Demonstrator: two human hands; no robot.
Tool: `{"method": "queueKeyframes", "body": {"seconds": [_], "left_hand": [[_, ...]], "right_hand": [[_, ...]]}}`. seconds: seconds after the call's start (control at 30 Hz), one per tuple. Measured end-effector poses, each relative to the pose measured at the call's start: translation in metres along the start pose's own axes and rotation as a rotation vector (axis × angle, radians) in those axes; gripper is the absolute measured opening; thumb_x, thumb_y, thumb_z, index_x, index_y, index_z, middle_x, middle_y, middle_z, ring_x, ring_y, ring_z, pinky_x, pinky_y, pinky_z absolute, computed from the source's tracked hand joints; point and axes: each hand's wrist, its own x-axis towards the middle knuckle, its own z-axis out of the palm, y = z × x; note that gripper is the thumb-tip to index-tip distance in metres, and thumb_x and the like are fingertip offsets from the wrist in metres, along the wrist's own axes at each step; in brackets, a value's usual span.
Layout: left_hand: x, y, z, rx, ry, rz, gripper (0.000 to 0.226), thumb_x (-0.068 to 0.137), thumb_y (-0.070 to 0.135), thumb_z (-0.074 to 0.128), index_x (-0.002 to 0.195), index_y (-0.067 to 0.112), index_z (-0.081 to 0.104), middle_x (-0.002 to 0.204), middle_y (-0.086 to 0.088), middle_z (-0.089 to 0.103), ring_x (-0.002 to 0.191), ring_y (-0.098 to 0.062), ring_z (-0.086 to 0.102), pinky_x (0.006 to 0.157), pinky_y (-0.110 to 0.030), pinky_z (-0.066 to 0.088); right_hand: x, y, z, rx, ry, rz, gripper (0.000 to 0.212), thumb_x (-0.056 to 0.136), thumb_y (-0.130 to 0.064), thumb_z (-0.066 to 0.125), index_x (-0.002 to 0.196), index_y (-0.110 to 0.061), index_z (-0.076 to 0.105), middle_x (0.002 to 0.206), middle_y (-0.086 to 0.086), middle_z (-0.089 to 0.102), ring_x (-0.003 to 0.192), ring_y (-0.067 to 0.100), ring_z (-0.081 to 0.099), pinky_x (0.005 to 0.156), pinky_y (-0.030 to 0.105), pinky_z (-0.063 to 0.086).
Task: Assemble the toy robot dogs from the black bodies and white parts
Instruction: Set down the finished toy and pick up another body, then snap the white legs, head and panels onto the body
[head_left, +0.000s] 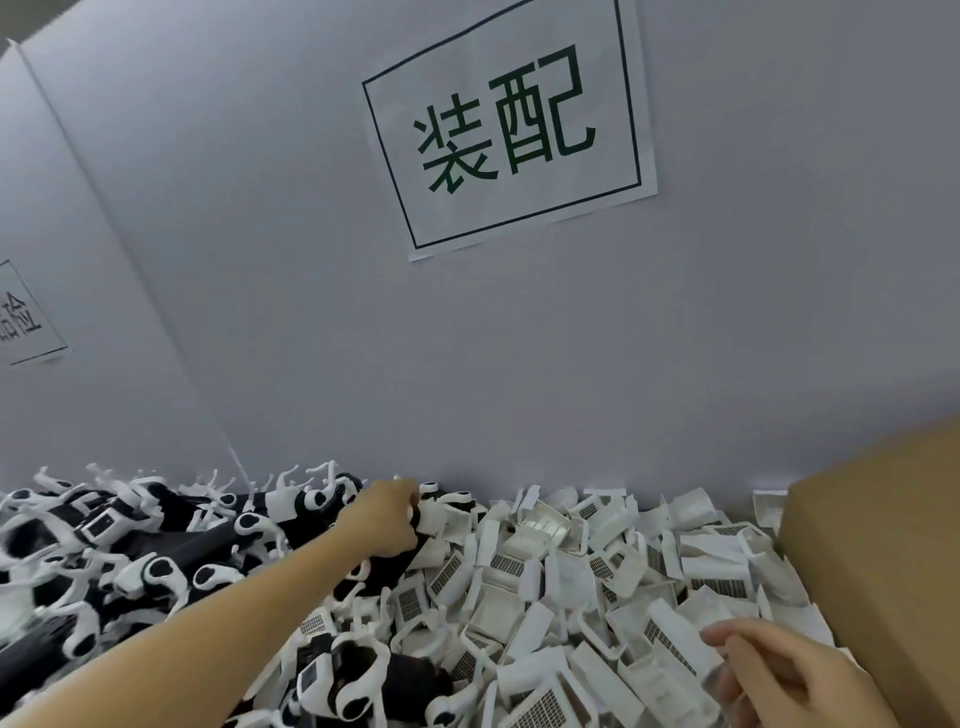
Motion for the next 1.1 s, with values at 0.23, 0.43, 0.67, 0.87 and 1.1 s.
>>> {"method": "queueKeyframes", "body": {"seconds": [0.23, 0.43, 0.67, 0.87, 1.1], "left_hand": [[-0.030, 0.009, -0.043, -0.856, 0.251, 0.054, 0.027, 0.089, 0.010, 0.075, 0.100, 0.028, 0.059, 0.095, -0.010, 0.070, 0.091, -0.030, 0.069, 0.079, -0.036, 0.058], [-0.073, 0.069, -0.077, -1.486, 0.199, 0.190, 0.014, 0.102, 0.011, 0.057, 0.115, 0.016, 0.054, 0.109, -0.009, 0.068, 0.078, -0.018, 0.076, 0.062, -0.027, 0.060], [-0.117, 0.152, -0.046, -1.770, 0.186, 0.127, 0.008, 0.101, 0.026, 0.061, 0.109, 0.026, 0.058, 0.113, -0.001, 0.070, 0.087, -0.017, 0.077, 0.067, -0.030, 0.061], [-0.124, 0.197, 0.023, -1.829, 0.120, 0.035, 0.012, 0.100, 0.033, 0.063, 0.106, 0.024, 0.062, 0.104, -0.003, 0.074, 0.099, -0.023, 0.074, 0.088, -0.051, 0.060], [-0.119, 0.213, 0.066, -1.861, -0.011, 0.067, 0.015, 0.093, 0.033, 0.073, 0.100, 0.027, 0.062, 0.093, 0.000, 0.077, 0.091, -0.024, 0.076, 0.081, -0.055, 0.062]], "right_hand": [[-0.005, -0.019, 0.002, 0.059, 0.085, 0.059, 0.033, 0.094, 0.003, 0.060, 0.073, -0.017, 0.076, 0.057, 0.012, 0.069, 0.047, 0.023, 0.064, 0.055, 0.020, 0.049], [-0.010, -0.034, -0.004, 0.095, 0.078, 0.046, 0.032, 0.096, 0.009, 0.053, 0.080, -0.008, 0.074, 0.054, 0.013, 0.067, 0.037, 0.013, 0.055, 0.045, 0.013, 0.043], [-0.010, -0.042, -0.009, 0.206, 0.112, 0.080, 0.029, 0.097, 0.010, 0.050, 0.090, -0.007, 0.073, 0.069, 0.012, 0.071, 0.045, 0.009, 0.058, 0.044, 0.014, 0.043], [-0.007, -0.041, -0.016, 0.103, 0.031, -0.045, 0.052, 0.091, 0.011, 0.054, 0.119, -0.032, 0.062, 0.112, -0.009, 0.070, 0.101, 0.009, 0.069, 0.073, 0.018, 0.051], [-0.007, -0.032, -0.008, -0.062, -0.013, -0.082, 0.053, 0.079, -0.042, 0.081, 0.113, -0.063, 0.046, 0.106, -0.030, 0.065, 0.098, -0.007, 0.064, 0.072, 0.012, 0.053]]}}
